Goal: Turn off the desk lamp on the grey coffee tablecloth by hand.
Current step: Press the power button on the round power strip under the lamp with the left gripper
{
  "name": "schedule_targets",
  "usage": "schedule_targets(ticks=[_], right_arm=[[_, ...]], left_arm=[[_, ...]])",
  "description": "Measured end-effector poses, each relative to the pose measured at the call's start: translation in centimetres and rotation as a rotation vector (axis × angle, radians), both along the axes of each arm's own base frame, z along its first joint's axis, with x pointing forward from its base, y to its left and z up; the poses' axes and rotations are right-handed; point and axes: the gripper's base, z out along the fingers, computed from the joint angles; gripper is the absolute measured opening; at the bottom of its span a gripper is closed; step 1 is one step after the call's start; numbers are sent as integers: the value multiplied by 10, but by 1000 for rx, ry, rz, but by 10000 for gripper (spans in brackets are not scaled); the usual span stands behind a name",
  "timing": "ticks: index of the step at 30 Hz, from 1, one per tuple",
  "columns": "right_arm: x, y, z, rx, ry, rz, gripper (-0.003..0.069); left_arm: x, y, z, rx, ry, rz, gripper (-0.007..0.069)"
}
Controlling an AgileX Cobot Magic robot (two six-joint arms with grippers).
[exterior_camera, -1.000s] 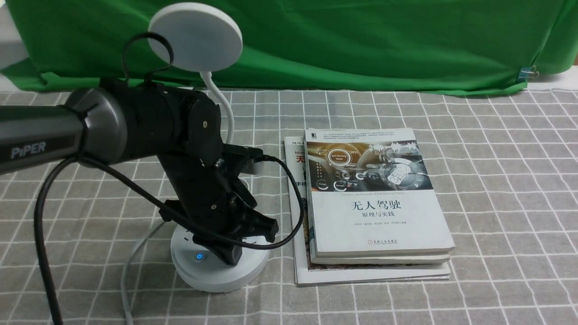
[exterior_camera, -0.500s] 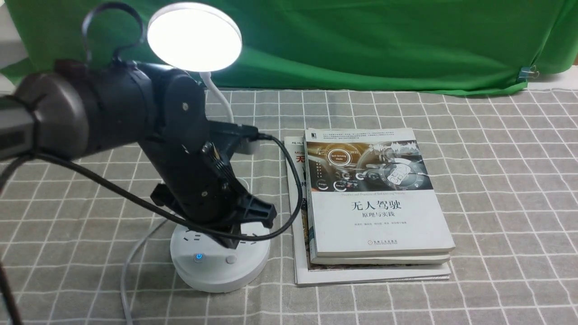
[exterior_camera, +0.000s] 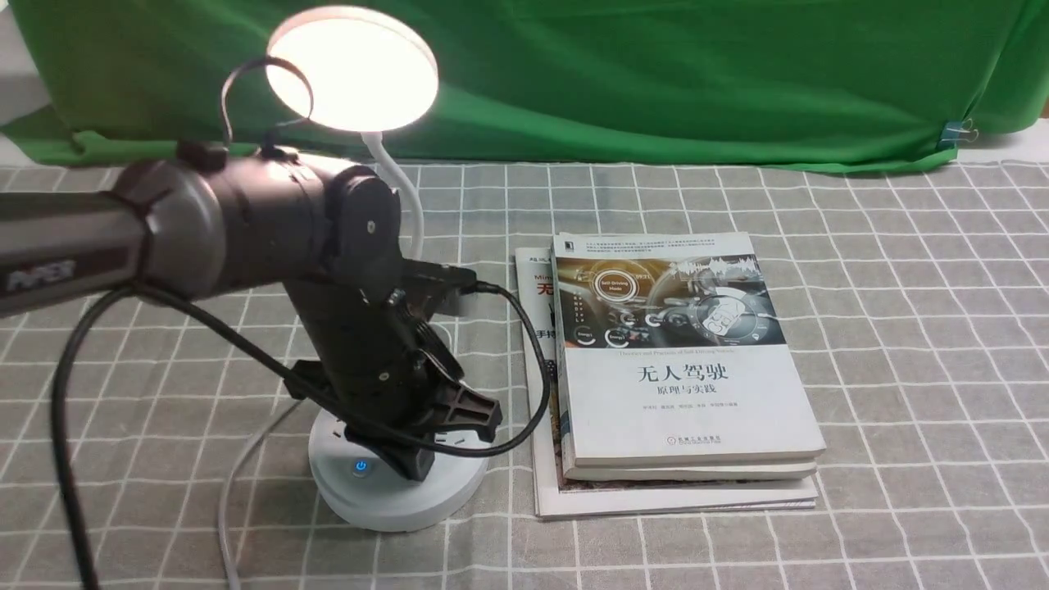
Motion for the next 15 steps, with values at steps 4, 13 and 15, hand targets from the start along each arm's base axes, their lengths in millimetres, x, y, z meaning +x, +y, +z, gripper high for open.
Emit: schedule_targets(ticks=[4,13,15], right_arm=[[0,0,0,0,0,0,35],[0,0,0,0,0,0,35],[0,0,0,0,0,0,35]], left_arm=[[-9,0,25,-26,-63,-18,6],[-6,-4,14,-18,-38,-20,6],[-2,-6,0,-7,-21,-16,6]])
